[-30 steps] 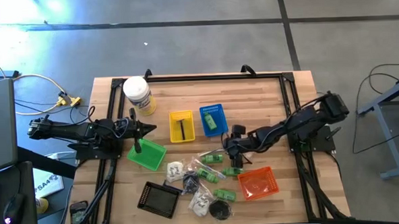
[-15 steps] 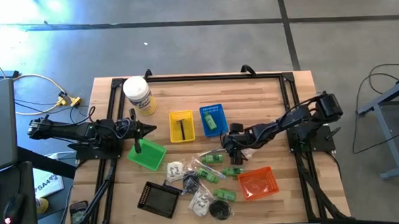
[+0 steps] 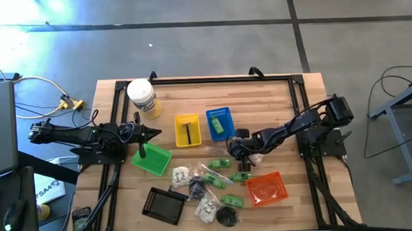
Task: Pick & Place Travel size toiletries
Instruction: Put the dark blue toothbrush into the green bin
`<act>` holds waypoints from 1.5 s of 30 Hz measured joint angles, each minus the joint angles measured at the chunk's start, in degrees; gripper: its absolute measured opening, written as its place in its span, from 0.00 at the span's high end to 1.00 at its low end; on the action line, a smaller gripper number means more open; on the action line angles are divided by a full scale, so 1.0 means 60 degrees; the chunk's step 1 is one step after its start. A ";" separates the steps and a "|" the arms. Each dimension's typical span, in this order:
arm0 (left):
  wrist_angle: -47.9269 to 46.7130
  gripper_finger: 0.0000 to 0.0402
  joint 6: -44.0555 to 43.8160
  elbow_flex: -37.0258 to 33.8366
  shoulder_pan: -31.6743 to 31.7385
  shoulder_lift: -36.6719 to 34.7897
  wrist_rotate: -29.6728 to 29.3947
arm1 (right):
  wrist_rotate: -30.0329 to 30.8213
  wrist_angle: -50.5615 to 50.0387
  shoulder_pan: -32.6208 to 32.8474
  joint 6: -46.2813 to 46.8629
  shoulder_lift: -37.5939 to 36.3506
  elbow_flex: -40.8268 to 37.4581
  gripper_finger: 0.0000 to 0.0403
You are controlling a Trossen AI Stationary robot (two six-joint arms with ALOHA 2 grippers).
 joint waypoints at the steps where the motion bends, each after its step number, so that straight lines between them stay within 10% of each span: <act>1: 0.0000 1.00 0.0000 0.0004 0.0000 0.0000 0.0000 | -0.0030 -0.0038 0.0003 0.0016 -0.0055 0.0001 0.86; 13: 0.0047 1.00 -0.0033 0.0011 0.0000 0.0000 0.0036 | 0.0161 0.0011 0.0589 -0.0057 -0.1116 0.0042 0.70; 27: 0.0055 1.00 -0.0040 0.0011 -0.0004 0.0004 0.0492 | 0.0289 -0.0637 0.0860 -0.0350 -0.1684 0.0393 0.95; 45: 0.0044 1.00 -0.0036 0.0011 -0.0004 0.0004 0.0489 | 0.0222 -0.0354 0.0627 -0.0281 0.0163 0.0427 0.47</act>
